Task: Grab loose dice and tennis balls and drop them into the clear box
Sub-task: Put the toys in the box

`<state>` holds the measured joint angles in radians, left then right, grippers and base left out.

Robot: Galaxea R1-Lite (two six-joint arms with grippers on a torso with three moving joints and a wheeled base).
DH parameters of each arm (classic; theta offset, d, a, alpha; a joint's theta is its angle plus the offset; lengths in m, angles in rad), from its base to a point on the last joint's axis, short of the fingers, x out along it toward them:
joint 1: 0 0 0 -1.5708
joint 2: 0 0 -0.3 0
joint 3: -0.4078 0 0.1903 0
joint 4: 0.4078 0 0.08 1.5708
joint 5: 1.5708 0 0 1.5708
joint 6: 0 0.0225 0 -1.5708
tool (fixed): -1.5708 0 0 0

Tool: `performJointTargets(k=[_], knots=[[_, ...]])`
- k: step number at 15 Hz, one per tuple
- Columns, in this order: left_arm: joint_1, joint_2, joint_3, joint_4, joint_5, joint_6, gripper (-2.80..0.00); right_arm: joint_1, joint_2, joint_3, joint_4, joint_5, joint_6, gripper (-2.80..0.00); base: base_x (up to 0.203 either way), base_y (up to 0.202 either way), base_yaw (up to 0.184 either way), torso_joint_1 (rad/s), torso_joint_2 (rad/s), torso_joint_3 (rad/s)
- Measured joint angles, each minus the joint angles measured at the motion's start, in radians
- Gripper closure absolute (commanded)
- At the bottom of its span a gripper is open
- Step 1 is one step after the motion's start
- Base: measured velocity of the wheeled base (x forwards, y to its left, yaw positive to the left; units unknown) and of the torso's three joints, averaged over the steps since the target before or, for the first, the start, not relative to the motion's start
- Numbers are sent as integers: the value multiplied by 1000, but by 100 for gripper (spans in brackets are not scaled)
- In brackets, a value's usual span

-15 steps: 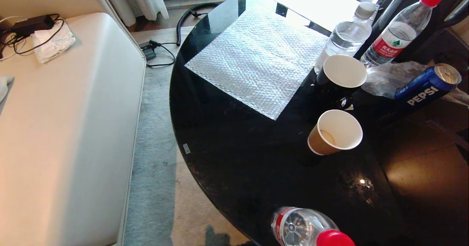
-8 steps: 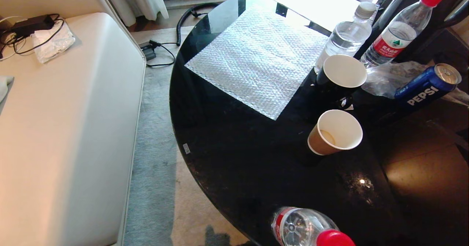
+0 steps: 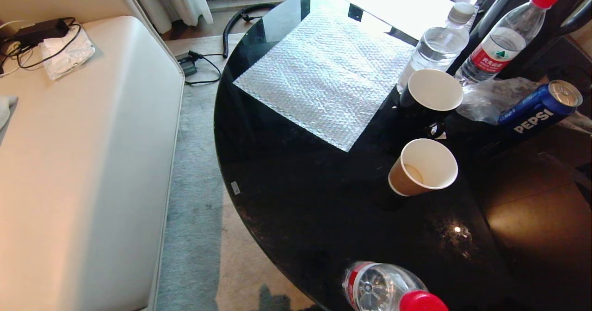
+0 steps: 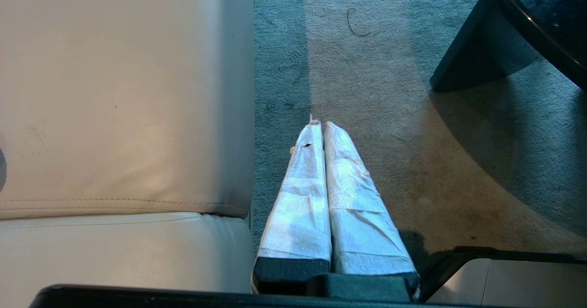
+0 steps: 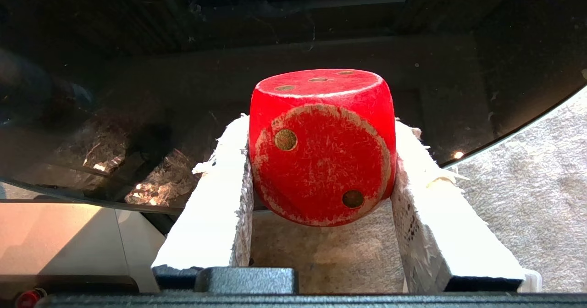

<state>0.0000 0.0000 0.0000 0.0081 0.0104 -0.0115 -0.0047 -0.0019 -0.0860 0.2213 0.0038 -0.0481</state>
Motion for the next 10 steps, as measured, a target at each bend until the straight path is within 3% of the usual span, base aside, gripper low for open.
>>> performJointTargets(k=[10], knots=[[0,0,0,0,0,0,0,0,0,0,0,0,0,0,0,0,0,0,0,0]])
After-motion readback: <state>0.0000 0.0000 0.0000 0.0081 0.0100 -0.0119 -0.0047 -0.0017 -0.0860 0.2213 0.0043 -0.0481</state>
